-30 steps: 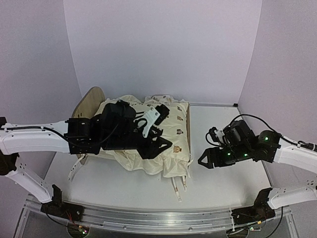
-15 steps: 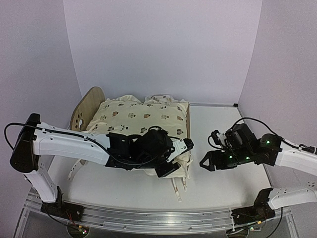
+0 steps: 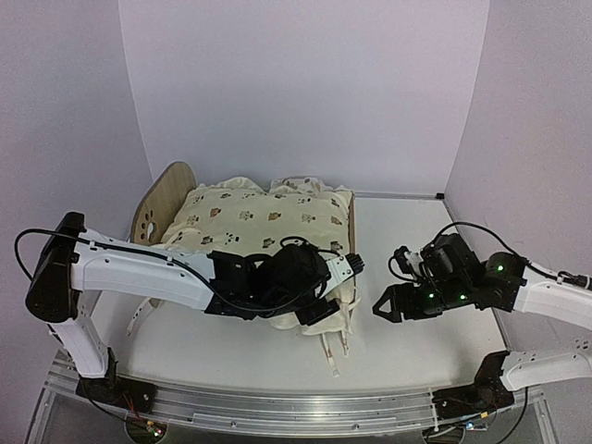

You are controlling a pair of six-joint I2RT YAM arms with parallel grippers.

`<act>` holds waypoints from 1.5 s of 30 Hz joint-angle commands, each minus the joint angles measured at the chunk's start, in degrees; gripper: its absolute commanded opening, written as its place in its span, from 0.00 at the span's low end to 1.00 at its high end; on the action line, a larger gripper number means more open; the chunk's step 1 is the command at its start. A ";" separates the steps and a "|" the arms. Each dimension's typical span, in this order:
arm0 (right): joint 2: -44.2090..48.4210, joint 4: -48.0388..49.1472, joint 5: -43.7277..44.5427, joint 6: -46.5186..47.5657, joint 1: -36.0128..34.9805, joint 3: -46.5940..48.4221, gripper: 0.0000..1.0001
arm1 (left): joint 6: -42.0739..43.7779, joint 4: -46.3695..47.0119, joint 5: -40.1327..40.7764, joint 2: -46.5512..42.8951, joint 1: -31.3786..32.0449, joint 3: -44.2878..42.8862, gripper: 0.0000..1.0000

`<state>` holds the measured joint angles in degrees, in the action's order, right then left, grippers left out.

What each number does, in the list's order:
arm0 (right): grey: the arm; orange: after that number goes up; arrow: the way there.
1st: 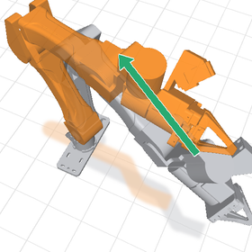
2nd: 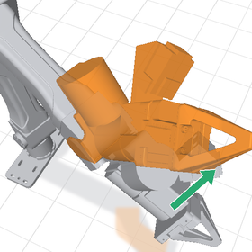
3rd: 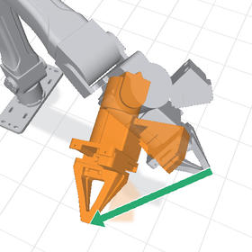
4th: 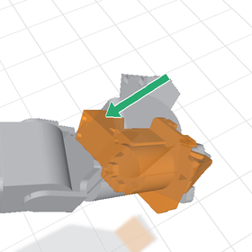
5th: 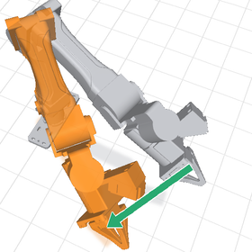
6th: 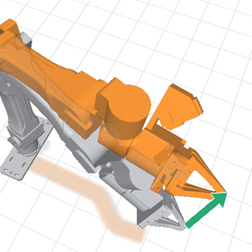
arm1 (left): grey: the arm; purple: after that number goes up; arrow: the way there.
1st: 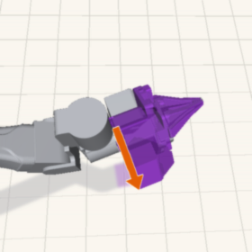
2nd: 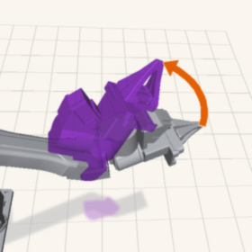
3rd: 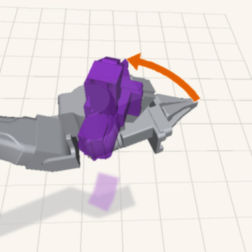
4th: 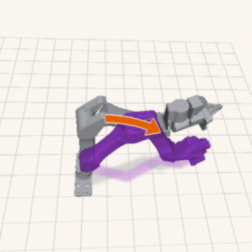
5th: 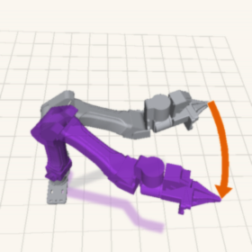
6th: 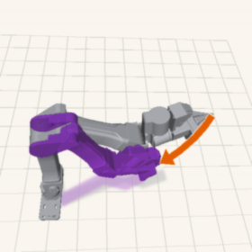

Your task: Set up the pet bed

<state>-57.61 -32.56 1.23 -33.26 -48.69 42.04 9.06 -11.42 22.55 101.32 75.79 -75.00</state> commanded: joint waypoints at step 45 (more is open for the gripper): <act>-24.59 23.59 7.31 13.60 -12.67 11.42 0.51 | -8.53 7.84 -3.61 -20.39 -9.88 4.67 0.00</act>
<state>-81.66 -11.33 -0.89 -22.51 -60.91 50.86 1.39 -7.42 18.11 84.01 66.42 -70.47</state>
